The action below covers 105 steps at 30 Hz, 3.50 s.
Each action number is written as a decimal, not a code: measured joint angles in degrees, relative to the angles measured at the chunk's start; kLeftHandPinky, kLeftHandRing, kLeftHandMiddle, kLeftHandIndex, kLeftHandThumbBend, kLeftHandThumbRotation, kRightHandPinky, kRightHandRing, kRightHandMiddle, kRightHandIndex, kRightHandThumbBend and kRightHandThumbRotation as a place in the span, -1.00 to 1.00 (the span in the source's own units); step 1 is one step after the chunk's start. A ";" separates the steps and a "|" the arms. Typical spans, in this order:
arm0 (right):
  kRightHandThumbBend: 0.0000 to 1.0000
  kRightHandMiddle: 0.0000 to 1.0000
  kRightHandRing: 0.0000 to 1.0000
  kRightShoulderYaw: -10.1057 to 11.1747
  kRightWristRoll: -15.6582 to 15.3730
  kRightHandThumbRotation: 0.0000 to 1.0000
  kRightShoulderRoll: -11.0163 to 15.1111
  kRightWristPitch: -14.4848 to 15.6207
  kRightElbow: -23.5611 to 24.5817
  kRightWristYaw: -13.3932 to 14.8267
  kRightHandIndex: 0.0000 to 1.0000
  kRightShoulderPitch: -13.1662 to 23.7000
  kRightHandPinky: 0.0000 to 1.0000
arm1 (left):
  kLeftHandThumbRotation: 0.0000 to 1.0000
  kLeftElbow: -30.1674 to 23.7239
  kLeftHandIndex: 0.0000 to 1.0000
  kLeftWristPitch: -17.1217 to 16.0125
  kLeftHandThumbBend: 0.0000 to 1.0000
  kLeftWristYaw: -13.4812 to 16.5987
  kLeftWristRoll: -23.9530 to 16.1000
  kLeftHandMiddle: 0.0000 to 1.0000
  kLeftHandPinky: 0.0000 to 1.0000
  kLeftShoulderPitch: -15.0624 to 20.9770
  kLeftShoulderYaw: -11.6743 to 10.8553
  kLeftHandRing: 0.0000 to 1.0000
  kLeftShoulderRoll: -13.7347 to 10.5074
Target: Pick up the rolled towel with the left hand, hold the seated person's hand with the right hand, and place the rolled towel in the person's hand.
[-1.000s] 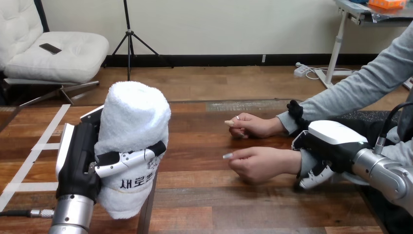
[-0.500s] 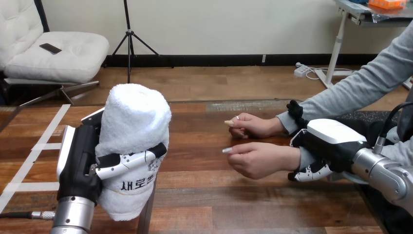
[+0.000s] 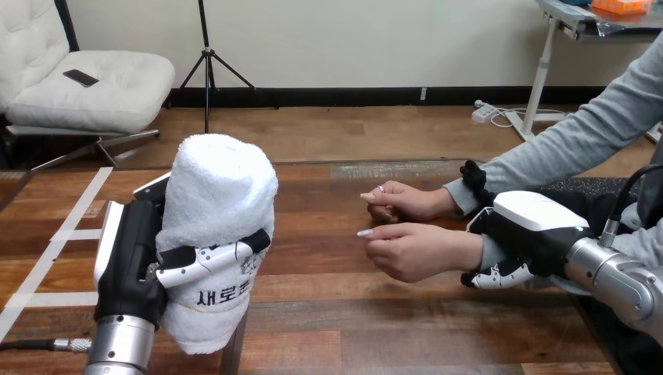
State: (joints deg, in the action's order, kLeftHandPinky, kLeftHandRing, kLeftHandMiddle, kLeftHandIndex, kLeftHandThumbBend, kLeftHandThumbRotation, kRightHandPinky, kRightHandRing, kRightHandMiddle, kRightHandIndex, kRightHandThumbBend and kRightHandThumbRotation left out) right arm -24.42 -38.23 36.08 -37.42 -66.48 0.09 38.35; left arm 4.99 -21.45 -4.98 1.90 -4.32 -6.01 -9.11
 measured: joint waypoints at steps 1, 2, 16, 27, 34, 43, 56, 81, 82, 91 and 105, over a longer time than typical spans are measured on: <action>-0.18 -0.24 -0.37 0.00 -0.02 -0.53 0.00 -0.05 0.00 0.14 -0.18 0.00 -0.46 | -1.00 0.00 -0.22 0.00 0.21 0.00 0.00 -0.24 -0.44 0.00 0.00 -0.34 0.03; -0.18 -0.24 -0.37 -0.01 -0.02 -0.54 0.00 -0.10 0.00 0.28 -0.18 0.00 -0.46 | -1.00 0.00 -0.22 0.00 0.21 0.00 0.00 -0.24 -0.44 0.00 0.00 -0.34 0.08; -0.23 -0.30 -0.44 0.00 0.01 -0.64 0.01 -0.83 -0.01 1.23 -0.25 0.00 -0.53 | -1.00 0.00 -0.22 0.00 0.22 -0.10 0.02 -0.24 -0.44 0.00 -0.01 -0.34 0.30; -0.24 -0.30 -0.43 0.02 0.08 -0.63 0.05 -1.36 -0.06 1.68 -0.25 0.00 -0.53 | -1.00 0.00 -0.22 0.00 0.22 -0.13 0.02 -0.23 -0.43 0.00 -0.04 -0.34 0.33; -0.23 -0.32 -0.45 0.19 0.46 -0.61 0.05 -1.45 -0.24 1.65 -0.26 0.00 -0.54 | -1.00 0.00 -0.22 -0.01 0.22 -0.16 0.02 -0.23 -0.43 0.00 -0.04 -0.33 0.33; -0.19 -0.34 -0.48 0.37 1.42 -0.61 0.05 -1.66 -0.34 1.64 -0.28 0.00 -0.57 | -1.00 0.01 -0.21 -0.17 0.21 -0.34 0.01 -0.23 -0.43 0.00 -0.05 -0.34 0.33; -0.20 -0.37 -0.50 0.49 2.18 -0.41 0.14 -1.66 -0.36 0.84 -0.35 0.01 -0.60 | -1.00 3.84 -0.21 -3.13 0.22 0.54 -0.37 -0.24 -0.44 1.79 -0.33 -0.34 0.33; -0.19 -0.38 -0.51 1.22 2.60 -0.41 0.17 -1.66 -0.34 -0.81 -0.36 0.02 -0.61 | -1.00 20.15 -0.18 -9.96 0.24 1.36 -1.91 -0.20 -0.39 11.99 -1.69 -0.31 -0.86; -0.19 -0.38 -0.51 1.28 2.60 -0.40 0.17 -1.67 -0.34 -0.87 -0.36 0.02 -0.61 | -1.00 21.04 -0.19 -10.23 0.24 1.37 -1.99 -0.20 -0.39 12.59 -1.70 -0.31 -1.00; -0.14 -0.35 -0.48 1.73 2.62 -0.35 0.17 -1.70 -0.27 -1.25 -0.34 0.02 -0.57 | -1.00 26.85 -0.19 -11.36 0.23 1.49 -2.40 -0.21 -0.39 16.53 -1.71 -0.32 -1.54; 0.13 -0.18 -0.30 2.62 4.47 -0.24 0.17 -1.79 0.22 -2.55 -0.13 0.01 -0.37 | -1.00 31.19 -0.20 -11.71 0.23 1.35 -2.62 -0.22 -0.39 20.87 -1.60 -0.31 -1.51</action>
State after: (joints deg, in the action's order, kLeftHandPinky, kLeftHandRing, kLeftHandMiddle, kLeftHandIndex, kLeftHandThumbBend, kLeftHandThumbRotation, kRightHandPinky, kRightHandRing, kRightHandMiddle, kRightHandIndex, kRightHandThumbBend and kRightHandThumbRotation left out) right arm -21.81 -33.76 36.25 -39.21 -66.26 -2.47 38.36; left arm 36.18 -33.16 -3.64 -0.71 16.55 -7.61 -10.62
